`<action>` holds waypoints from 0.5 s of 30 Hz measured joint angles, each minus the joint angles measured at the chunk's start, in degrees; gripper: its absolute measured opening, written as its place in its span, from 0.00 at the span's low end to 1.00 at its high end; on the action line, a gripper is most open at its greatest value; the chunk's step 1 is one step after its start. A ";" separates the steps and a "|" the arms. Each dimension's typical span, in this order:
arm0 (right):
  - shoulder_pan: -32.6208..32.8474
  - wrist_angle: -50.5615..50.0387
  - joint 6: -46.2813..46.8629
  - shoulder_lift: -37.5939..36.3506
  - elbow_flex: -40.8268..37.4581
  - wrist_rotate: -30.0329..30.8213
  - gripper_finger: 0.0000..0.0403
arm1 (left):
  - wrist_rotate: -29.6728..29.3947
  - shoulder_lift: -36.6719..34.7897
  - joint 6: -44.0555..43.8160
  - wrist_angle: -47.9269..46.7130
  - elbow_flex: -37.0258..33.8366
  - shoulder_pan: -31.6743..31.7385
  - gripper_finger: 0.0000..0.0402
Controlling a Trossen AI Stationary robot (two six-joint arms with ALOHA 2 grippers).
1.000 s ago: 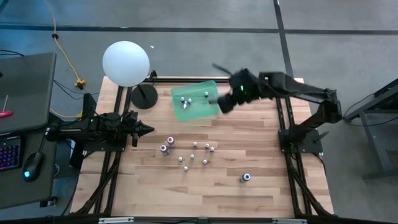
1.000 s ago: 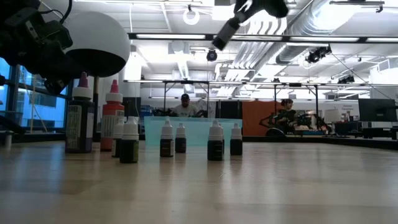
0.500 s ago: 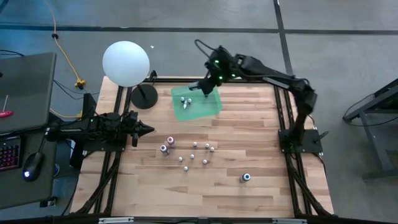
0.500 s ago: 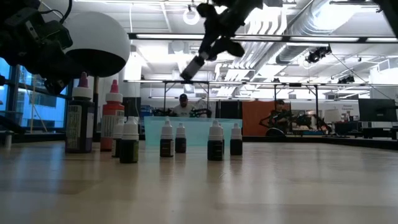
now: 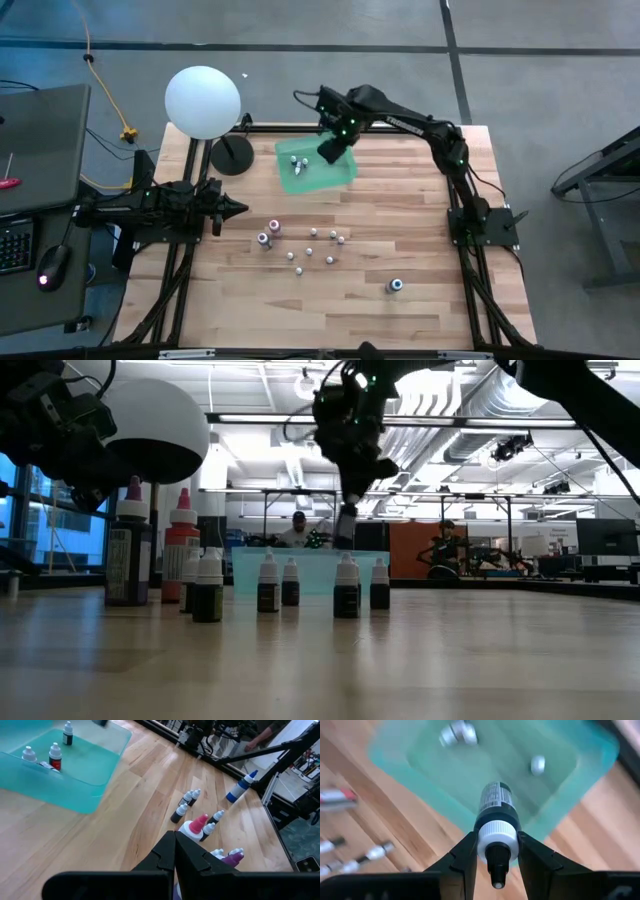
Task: Pick & Place food coloring
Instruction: Put the large black dye bottles in the green bin
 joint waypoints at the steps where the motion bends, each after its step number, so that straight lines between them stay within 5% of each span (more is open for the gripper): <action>1: 0.12 -0.71 0.02 0.00 -1.34 0.38 0.27 | 0.00 -0.02 0.00 -0.06 0.00 0.02 0.00; 15: 0.74 2.25 2.24 -0.11 -6.41 7.16 0.28 | -0.09 -0.01 0.00 -0.37 0.00 0.00 0.00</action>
